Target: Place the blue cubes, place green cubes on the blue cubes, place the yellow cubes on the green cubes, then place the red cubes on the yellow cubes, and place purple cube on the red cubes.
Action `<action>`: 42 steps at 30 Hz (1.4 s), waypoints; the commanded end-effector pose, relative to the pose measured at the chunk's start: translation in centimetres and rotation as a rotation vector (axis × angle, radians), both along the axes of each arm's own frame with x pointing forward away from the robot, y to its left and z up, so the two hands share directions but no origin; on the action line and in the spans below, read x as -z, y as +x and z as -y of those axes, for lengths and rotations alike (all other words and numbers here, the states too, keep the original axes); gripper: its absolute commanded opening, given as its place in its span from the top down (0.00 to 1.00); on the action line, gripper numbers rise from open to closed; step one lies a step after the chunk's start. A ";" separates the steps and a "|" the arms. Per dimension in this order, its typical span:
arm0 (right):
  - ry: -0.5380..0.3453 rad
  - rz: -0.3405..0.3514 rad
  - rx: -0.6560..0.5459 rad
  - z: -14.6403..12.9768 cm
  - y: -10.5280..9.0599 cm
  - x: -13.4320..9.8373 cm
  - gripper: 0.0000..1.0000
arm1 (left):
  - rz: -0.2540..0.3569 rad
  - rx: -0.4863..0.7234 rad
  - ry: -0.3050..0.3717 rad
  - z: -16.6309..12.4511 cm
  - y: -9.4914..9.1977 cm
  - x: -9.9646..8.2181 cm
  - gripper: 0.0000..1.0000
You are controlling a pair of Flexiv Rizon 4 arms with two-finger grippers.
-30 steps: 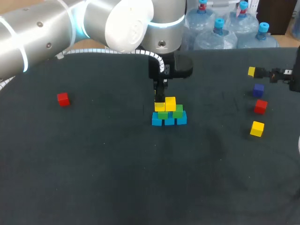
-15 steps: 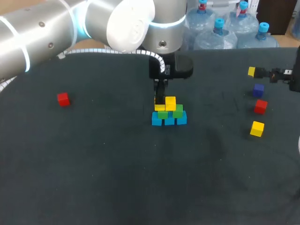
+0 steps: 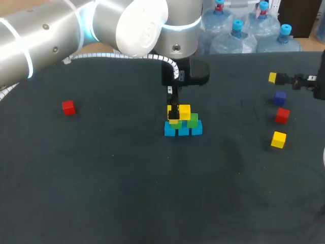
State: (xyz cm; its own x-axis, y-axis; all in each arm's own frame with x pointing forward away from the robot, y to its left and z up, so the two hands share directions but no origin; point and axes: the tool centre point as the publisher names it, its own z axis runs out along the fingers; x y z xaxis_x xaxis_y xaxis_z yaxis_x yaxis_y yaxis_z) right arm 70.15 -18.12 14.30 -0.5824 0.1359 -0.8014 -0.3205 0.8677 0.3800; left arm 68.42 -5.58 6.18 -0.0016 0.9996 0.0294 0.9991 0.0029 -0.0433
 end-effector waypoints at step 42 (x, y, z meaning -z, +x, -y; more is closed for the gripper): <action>0.001 -0.001 -0.002 0.1 0.0 -0.1 0.00 | 0.303 -0.296 0.026 -12.4 -5.6 -9.3 0.00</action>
State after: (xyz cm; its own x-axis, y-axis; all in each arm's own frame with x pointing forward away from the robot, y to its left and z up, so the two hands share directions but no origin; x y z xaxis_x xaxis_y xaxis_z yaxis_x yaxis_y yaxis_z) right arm 70.15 -18.13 14.30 -0.5824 0.1359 -0.8014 -0.3204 0.8677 0.3800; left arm 64.98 4.40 15.97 -0.2899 0.9559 0.0476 0.9512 0.2823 0.1241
